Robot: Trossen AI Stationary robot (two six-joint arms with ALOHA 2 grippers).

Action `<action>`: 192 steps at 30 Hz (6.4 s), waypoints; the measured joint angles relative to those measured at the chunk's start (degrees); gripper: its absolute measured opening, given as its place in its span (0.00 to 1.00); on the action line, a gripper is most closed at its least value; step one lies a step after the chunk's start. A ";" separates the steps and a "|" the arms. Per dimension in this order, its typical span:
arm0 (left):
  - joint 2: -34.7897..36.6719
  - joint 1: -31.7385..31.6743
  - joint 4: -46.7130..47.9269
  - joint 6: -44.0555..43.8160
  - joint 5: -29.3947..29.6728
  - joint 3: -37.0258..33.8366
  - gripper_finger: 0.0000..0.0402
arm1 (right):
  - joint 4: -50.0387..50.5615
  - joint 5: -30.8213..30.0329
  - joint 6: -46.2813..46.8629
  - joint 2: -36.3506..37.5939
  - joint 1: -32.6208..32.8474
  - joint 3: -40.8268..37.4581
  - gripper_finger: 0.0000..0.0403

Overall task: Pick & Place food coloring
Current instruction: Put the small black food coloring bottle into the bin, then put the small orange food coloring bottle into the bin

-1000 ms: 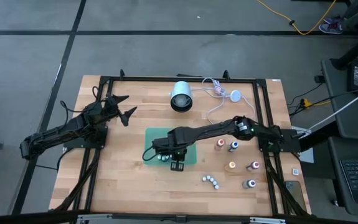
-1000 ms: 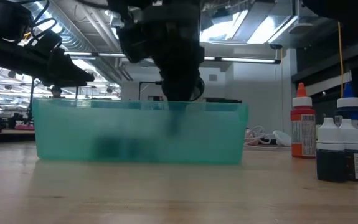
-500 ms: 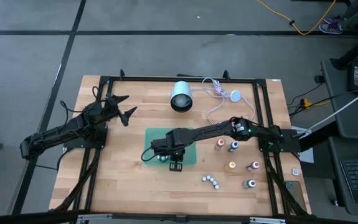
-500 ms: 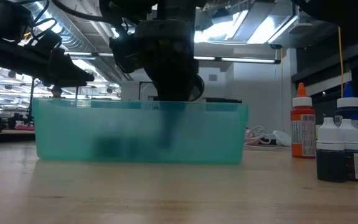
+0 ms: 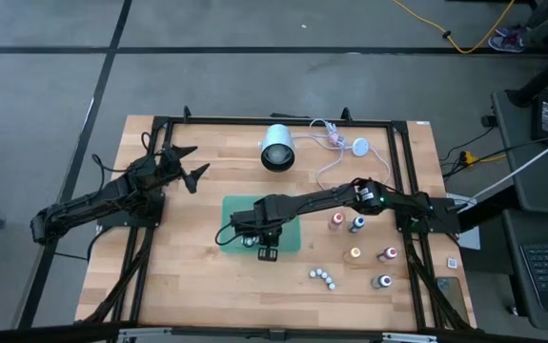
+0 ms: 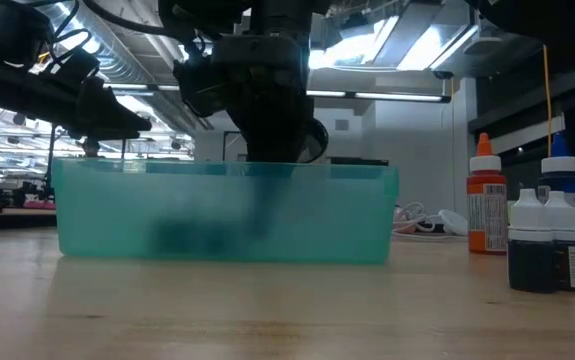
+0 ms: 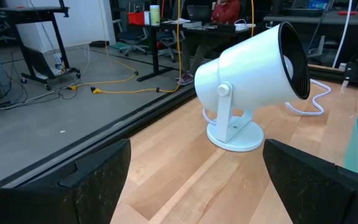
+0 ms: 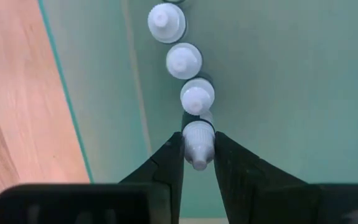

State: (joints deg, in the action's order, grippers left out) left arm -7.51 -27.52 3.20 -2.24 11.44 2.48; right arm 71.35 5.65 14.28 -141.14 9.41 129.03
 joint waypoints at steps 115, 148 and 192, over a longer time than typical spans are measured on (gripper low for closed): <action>0.02 -0.01 0.00 0.00 0.00 0.01 0.90 | -18.60 -5.49 60.54 25.53 30.97 -46.33 0.66; 0.01 0.01 0.00 0.00 0.00 0.02 0.90 | -18.78 -7.51 58.71 25.46 30.97 -46.60 0.22; 0.00 -0.01 0.00 0.00 0.00 0.02 0.90 | 6.21 -3.06 13.57 15.13 6.08 -6.08 0.18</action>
State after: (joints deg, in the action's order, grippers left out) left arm -7.51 -27.53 3.20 -2.24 11.44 2.50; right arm 77.56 2.59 27.85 -126.01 15.49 122.95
